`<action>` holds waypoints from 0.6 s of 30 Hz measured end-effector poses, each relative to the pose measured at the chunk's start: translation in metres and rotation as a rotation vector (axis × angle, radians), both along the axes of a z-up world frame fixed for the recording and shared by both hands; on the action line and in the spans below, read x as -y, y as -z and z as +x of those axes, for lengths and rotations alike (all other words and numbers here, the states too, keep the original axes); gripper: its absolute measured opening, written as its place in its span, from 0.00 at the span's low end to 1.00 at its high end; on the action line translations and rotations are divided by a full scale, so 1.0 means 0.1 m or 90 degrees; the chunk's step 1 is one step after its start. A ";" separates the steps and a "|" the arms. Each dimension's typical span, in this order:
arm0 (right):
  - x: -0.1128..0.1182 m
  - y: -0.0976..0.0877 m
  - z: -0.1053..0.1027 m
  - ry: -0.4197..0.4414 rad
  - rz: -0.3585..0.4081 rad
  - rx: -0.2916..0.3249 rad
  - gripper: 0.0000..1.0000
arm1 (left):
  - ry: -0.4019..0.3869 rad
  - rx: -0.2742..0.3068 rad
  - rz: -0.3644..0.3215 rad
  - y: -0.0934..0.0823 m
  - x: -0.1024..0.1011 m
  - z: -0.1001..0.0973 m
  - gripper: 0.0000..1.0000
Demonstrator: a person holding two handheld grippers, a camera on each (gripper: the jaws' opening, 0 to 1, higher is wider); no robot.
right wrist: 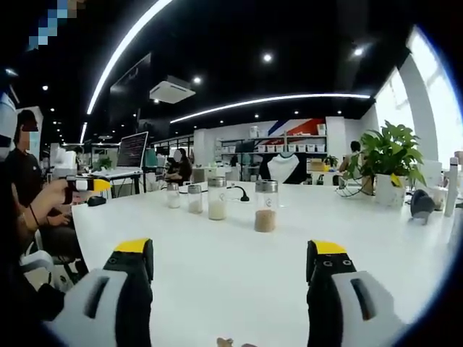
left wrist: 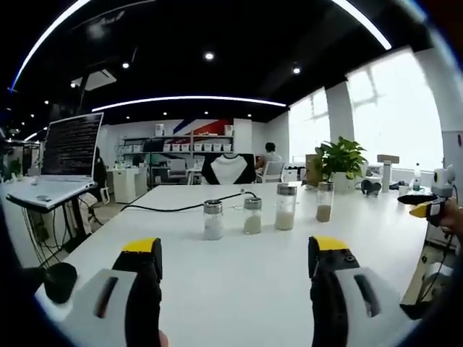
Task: Rotate the seasoning bottle until the label or dispensing opening points toward the visible target arrow and the bottle remains upright within the marked orientation range
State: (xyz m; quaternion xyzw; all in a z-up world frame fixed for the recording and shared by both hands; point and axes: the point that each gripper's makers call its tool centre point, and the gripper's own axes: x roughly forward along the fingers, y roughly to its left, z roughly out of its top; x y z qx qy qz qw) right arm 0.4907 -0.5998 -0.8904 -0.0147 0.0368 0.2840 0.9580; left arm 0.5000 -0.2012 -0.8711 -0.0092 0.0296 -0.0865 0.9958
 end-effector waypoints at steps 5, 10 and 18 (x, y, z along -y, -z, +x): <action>0.01 0.00 0.00 0.001 0.000 0.000 0.89 | 0.006 -0.008 0.000 0.06 0.06 0.07 0.87; 0.01 0.00 0.00 -0.001 0.001 -0.001 0.89 | 0.013 -0.022 0.004 0.13 0.09 0.17 0.85; 0.02 0.01 0.01 0.000 -0.001 -0.003 0.89 | 0.032 -0.028 0.013 0.13 0.12 0.30 0.85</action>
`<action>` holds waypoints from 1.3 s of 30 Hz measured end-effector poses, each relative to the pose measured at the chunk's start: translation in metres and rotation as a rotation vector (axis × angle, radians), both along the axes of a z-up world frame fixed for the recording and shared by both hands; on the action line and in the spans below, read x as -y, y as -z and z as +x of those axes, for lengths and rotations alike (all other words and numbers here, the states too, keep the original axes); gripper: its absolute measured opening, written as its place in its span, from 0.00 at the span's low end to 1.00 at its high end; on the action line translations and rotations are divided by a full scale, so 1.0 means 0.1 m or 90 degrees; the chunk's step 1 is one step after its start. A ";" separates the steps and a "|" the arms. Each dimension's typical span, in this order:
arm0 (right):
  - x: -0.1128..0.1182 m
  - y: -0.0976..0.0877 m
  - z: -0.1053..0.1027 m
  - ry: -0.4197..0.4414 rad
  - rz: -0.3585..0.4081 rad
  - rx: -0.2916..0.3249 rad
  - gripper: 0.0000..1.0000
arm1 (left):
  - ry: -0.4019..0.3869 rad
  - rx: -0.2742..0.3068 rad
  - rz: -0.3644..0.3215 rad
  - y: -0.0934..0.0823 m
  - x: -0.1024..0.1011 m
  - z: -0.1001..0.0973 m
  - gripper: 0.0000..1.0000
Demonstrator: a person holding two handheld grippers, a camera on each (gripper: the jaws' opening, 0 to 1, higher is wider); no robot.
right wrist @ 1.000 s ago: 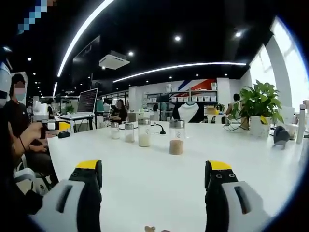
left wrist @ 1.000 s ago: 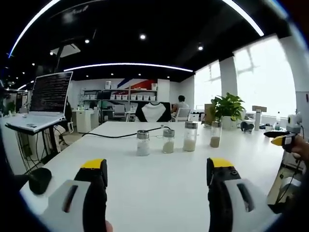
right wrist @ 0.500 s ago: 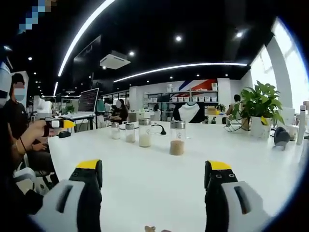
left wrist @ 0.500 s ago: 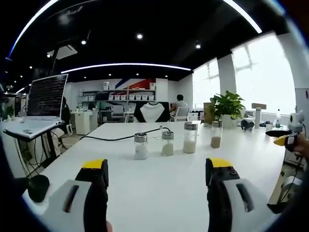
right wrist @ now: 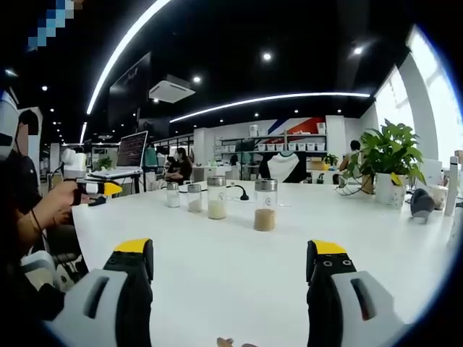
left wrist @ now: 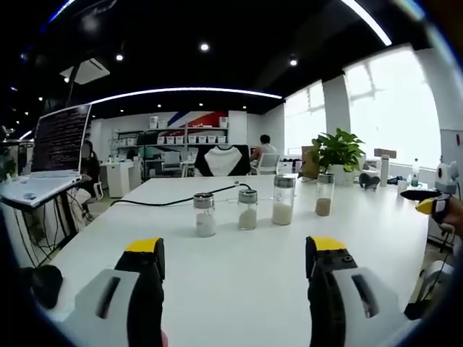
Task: Rotate the seasoning bottle until the label or dispensing opening points toward the visible target arrow and the bottle remains upright within the marked orientation range
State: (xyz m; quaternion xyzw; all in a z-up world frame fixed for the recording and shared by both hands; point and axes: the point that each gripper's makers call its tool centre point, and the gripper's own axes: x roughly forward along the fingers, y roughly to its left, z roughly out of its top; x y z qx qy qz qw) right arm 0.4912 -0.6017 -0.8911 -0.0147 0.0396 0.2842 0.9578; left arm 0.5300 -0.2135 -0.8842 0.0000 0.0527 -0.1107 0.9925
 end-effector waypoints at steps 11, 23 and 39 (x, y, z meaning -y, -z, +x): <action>0.04 0.03 0.00 0.005 0.006 -0.005 0.89 | 0.011 0.002 -0.003 -0.02 -0.05 0.13 0.84; 0.11 0.02 -0.03 0.014 0.013 -0.006 0.88 | 0.045 -0.023 0.027 0.06 0.01 0.36 0.83; 0.13 0.05 -0.06 0.017 0.009 -0.011 0.88 | 0.048 -0.034 0.023 0.16 0.03 0.65 0.81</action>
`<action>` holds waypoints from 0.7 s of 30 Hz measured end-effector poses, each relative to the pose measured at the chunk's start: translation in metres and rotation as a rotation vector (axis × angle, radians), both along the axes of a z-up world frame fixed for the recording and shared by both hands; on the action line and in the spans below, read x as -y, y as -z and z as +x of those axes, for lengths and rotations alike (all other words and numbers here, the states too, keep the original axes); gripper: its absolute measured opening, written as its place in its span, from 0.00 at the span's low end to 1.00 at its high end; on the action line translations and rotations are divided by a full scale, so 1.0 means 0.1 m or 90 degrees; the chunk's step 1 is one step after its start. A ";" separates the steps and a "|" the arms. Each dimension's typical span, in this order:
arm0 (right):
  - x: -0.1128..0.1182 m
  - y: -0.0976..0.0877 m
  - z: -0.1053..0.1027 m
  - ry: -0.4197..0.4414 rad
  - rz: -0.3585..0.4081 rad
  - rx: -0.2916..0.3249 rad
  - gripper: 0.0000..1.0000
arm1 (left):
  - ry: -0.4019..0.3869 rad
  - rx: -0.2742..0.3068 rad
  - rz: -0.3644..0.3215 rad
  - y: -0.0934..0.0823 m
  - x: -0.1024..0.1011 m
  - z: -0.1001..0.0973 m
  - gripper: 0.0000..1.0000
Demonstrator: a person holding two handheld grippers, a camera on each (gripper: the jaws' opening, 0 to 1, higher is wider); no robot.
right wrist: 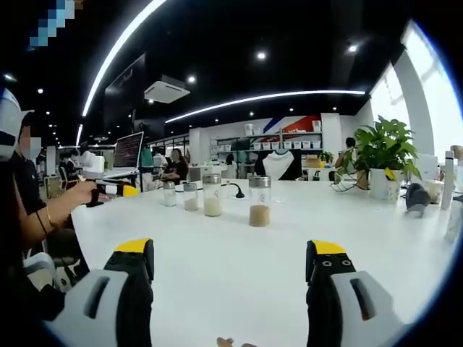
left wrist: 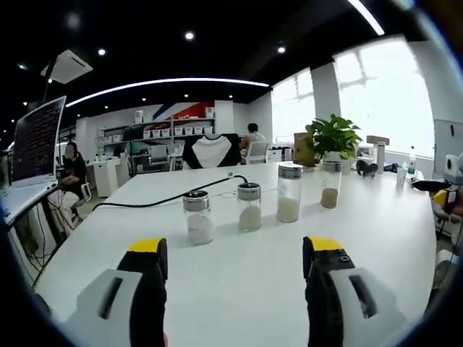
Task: Rotate the seasoning bottle until the label or dispensing opening points toward the visible target arrow and the bottle remains upright within the marked orientation range
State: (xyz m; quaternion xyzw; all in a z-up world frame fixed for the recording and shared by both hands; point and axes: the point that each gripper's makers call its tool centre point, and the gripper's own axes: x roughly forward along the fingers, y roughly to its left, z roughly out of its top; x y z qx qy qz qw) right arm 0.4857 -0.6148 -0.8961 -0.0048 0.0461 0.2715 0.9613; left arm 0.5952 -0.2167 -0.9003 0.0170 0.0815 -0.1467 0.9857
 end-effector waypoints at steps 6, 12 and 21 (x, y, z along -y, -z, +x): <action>0.01 -0.01 0.01 0.008 0.004 0.004 0.87 | -0.033 0.001 0.003 0.02 -0.08 0.14 0.81; -0.01 -0.01 0.02 0.006 0.004 0.002 0.87 | -0.044 0.004 0.043 0.06 -0.13 0.20 0.81; -0.06 -0.05 0.03 0.006 -0.024 0.017 0.87 | -0.049 0.010 0.022 0.00 -0.10 0.29 0.81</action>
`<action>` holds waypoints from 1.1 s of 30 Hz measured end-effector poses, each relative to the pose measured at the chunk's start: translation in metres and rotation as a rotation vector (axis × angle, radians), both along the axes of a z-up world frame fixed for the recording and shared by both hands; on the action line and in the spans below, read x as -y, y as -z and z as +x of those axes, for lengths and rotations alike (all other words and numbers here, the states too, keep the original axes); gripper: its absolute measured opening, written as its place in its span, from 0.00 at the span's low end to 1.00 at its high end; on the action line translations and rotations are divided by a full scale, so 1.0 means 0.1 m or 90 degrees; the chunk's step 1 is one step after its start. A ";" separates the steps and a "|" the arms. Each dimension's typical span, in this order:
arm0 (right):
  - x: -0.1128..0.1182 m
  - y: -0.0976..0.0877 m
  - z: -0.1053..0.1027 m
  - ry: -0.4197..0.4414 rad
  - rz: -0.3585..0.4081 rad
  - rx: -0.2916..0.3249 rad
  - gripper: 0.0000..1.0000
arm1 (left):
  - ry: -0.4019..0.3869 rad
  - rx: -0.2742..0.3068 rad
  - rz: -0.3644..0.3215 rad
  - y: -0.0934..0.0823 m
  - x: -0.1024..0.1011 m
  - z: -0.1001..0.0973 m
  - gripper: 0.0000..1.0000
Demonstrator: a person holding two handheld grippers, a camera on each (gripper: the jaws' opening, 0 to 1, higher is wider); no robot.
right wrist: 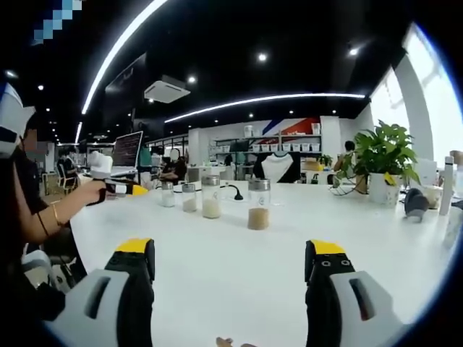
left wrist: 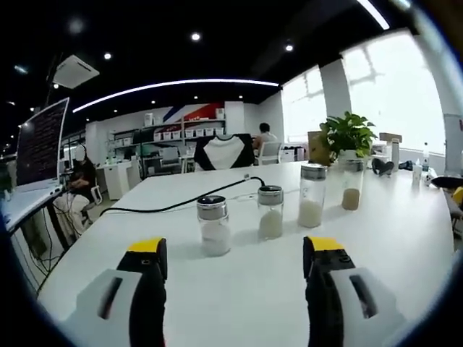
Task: Rotate the seasoning bottle until the label or dispensing opening points toward the visible target arrow and the bottle remains upright within the marked orientation range
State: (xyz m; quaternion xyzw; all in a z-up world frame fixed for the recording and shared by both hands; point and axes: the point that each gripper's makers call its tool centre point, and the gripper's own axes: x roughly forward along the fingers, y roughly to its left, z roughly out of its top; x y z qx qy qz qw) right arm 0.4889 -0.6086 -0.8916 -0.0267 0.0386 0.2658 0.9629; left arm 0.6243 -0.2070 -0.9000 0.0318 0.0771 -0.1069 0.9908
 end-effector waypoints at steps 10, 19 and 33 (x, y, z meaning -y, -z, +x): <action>0.01 -0.01 0.01 0.001 0.001 -0.003 0.86 | -0.010 -0.002 -0.051 0.03 -0.03 0.16 0.80; 0.09 -0.02 0.03 0.016 0.003 -0.004 0.86 | 0.005 -0.002 -0.061 0.12 0.05 0.26 0.75; 0.05 0.00 0.03 0.008 0.003 -0.009 0.86 | -0.031 0.012 -0.072 0.09 -0.11 0.45 0.74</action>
